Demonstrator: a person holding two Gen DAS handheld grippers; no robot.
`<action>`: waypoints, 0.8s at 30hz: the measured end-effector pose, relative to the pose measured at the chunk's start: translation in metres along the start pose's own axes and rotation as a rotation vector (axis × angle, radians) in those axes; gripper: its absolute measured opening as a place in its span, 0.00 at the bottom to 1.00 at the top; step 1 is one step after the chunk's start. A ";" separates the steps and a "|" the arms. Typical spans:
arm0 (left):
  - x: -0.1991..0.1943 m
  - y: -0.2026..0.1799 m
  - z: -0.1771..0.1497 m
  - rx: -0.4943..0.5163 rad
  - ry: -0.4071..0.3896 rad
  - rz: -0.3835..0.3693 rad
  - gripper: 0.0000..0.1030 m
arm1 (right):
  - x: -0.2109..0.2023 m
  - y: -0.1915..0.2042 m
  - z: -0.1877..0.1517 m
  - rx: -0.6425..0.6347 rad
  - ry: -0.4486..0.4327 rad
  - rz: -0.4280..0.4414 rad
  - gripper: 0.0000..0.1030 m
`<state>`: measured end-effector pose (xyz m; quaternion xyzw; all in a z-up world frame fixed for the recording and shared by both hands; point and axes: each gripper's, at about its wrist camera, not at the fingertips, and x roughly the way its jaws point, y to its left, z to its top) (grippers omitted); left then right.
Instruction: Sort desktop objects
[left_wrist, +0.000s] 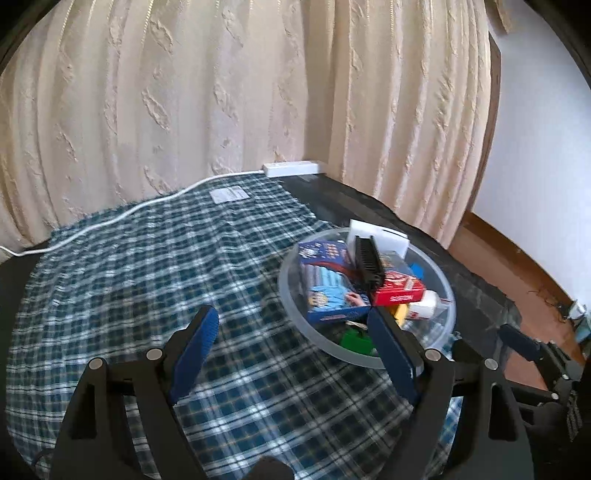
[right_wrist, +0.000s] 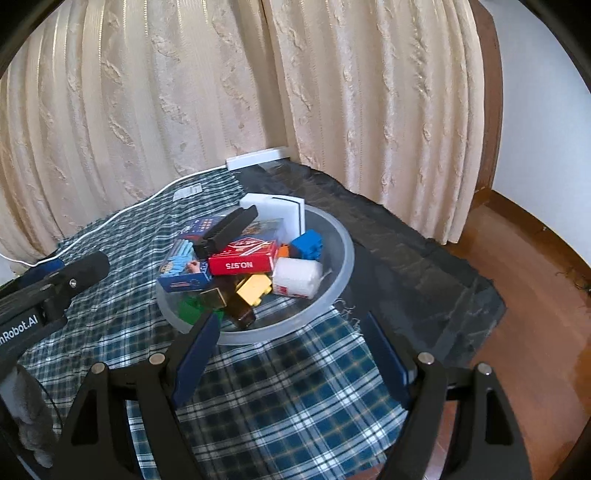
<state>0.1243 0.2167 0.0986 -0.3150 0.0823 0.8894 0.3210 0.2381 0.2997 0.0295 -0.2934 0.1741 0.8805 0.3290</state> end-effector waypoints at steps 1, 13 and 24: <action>0.000 -0.001 -0.001 -0.005 0.005 -0.023 0.83 | 0.000 -0.001 0.000 0.005 0.002 -0.001 0.80; 0.016 -0.012 -0.003 -0.032 0.091 -0.147 0.83 | 0.009 -0.011 -0.004 0.034 0.023 0.002 0.80; 0.018 -0.018 -0.003 0.008 0.075 -0.142 0.83 | 0.014 -0.011 -0.006 0.036 0.035 0.002 0.80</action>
